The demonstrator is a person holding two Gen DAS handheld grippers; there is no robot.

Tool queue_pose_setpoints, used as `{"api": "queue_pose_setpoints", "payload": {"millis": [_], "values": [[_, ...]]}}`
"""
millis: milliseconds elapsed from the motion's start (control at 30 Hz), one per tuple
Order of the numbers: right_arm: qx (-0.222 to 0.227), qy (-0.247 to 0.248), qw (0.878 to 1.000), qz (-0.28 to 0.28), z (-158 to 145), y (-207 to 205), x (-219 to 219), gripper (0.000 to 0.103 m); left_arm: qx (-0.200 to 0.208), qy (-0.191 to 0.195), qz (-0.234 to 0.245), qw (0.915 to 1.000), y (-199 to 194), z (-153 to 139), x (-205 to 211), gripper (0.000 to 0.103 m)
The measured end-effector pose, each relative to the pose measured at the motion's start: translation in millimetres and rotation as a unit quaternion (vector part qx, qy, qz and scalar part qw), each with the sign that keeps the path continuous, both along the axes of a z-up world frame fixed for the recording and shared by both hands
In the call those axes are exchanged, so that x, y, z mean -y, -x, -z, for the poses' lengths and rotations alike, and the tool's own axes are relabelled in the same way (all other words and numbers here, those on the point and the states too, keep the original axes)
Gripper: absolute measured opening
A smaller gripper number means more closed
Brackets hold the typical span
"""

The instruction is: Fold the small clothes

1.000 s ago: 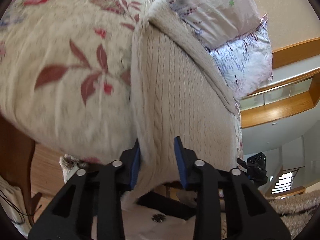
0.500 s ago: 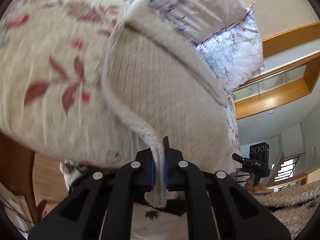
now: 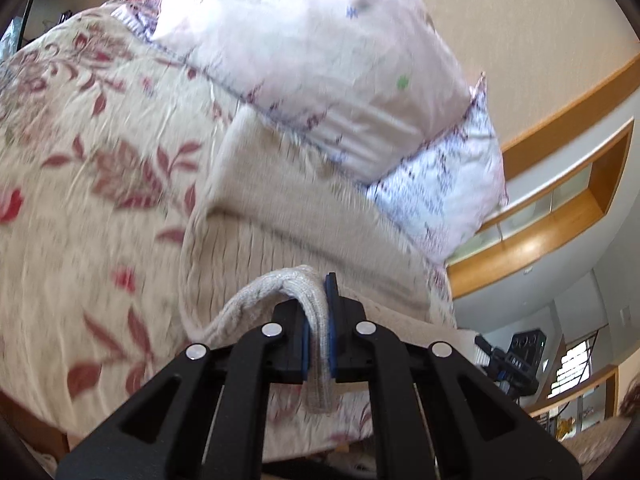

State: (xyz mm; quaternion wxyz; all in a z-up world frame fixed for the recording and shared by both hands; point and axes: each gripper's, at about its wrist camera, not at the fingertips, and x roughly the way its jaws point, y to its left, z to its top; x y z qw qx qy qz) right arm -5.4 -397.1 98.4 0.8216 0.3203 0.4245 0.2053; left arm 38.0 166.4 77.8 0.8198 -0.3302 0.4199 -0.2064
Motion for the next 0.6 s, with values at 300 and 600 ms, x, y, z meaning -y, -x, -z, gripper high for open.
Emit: {"api": "queue_pose_setpoints", "payload": {"millis": [300,600], "values": [[0.038,0.003,0.999,0.031,-10.1,-45.8,7.0,0.008,0.018,-0.008,-0.012,0.9997,-68.4,-16.3,12.5,0.006],[0.031,-0.006,0.996,0.087,7.4,-118.7,9.0,0.008,-0.006,-0.009,-0.040,0.9991,-148.5,-5.2,21.3,0.006]]}}
